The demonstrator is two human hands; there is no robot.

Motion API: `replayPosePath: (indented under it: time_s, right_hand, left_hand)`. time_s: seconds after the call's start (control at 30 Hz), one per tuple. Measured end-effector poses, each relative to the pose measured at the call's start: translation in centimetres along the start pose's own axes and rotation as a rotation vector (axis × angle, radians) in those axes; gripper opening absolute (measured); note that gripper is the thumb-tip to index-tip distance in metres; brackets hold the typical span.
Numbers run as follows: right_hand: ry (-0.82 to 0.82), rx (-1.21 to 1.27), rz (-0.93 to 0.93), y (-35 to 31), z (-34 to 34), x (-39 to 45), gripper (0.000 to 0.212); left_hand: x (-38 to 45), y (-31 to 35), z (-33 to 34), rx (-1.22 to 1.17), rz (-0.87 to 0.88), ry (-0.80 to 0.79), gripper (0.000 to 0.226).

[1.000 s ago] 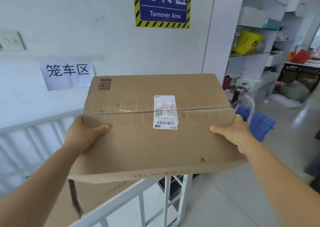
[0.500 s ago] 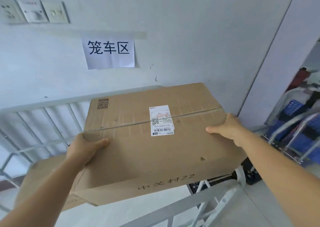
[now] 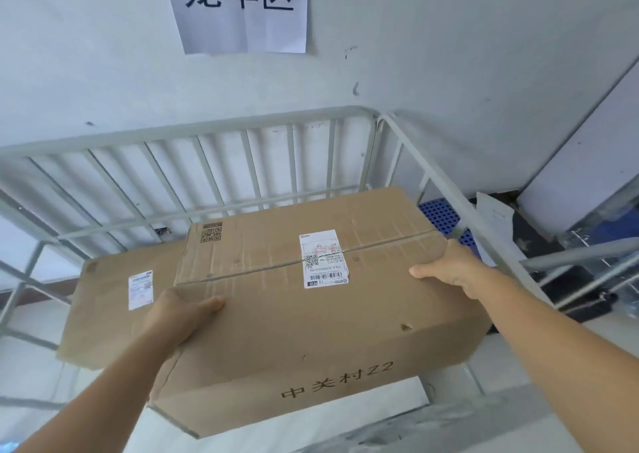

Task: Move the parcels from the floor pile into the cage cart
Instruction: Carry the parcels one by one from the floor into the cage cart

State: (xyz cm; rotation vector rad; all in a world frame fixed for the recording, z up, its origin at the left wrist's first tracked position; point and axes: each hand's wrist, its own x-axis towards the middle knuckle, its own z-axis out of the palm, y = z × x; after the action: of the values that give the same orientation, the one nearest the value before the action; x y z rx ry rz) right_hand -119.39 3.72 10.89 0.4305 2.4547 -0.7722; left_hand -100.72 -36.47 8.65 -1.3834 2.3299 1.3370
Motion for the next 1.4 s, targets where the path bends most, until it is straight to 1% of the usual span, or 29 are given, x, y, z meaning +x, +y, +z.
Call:
replayPosePath:
  time_s: [0.1,0.17,0.27,0.3,0.37,0.47,0.53,0.6,0.7,0.77,0.83,0.93,1.03,1.23,1.4]
  right_hand:
    - [-0.083,-0.031,0.04,0.3,2.0,2.8,0.118]
    - [-0.129,-0.046,0.064,0.8,3.3,4.7,0.119]
    - [-0.171,-0.087,0.115,1.8,5.6,7.5,0.118]
    - [-0.185,-0.101,0.134,2.3,6.5,8.5,0.118]
    - [-0.212,-0.119,0.174,3.3,8.1,10.4,0.12]
    - [-0.235,-0.143,0.225,5.0,10.4,13.0,0.118]
    - [-0.243,-0.156,0.244,6.1,11.8,14.6,0.113]
    - [-0.259,-0.173,0.27,6.9,13.2,16.1,0.114]
    - [-0.275,-0.198,0.294,8.3,15.4,18.5,0.118]
    - [-0.279,-0.196,0.308,9.1,16.8,19.9,0.115]
    - [-0.279,-0.194,0.331,10.1,18.1,20.9,0.11]
    - [-0.277,-0.208,0.38,12.5,20.0,22.0,0.105]
    - [-0.285,-0.206,0.417,14.7,22.1,22.8,0.102]
    - [-0.279,-0.247,0.43,17.5,25.0,24.5,0.113]
    - [-0.271,-0.181,0.442,19.4,26.8,26.4,0.114]
  left_hand:
    - [6.3,-6.0,2.7,0.039,-0.122,-0.042,0.089]
    - [7.3,-7.6,4.4,0.07,-0.187,-0.02,0.096]
    - [4.0,-4.4,5.8,0.117,-0.225,-0.003,0.076]
    - [3.9,-4.0,6.4,0.137,-0.234,-0.006,0.073]
    - [4.8,-4.2,7.9,0.174,-0.273,-0.035,0.076]
    - [6.6,-5.6,10.2,0.21,-0.303,-0.066,0.081]
    - [7.6,-6.5,11.6,0.224,-0.314,-0.083,0.07]
    - [8.3,-7.4,13.0,0.244,-0.328,-0.1,0.057]
    - [9.6,-9.1,15.3,0.248,-0.36,-0.122,0.049]
    - [10.8,-10.5,16.7,0.254,-0.371,-0.124,0.047]
    - [12.1,-11.9,18.0,0.248,-0.399,-0.136,0.052]
    - [13.5,-14.0,19.9,0.274,-0.432,-0.155,0.069]
    - [13.6,-16.3,22.0,0.293,-0.457,-0.152,0.071]
    - [14.5,-19.5,25.8,0.314,-0.479,-0.147,0.076]
    - [15.4,-21.1,28.5,0.319,-0.445,-0.143,0.087]
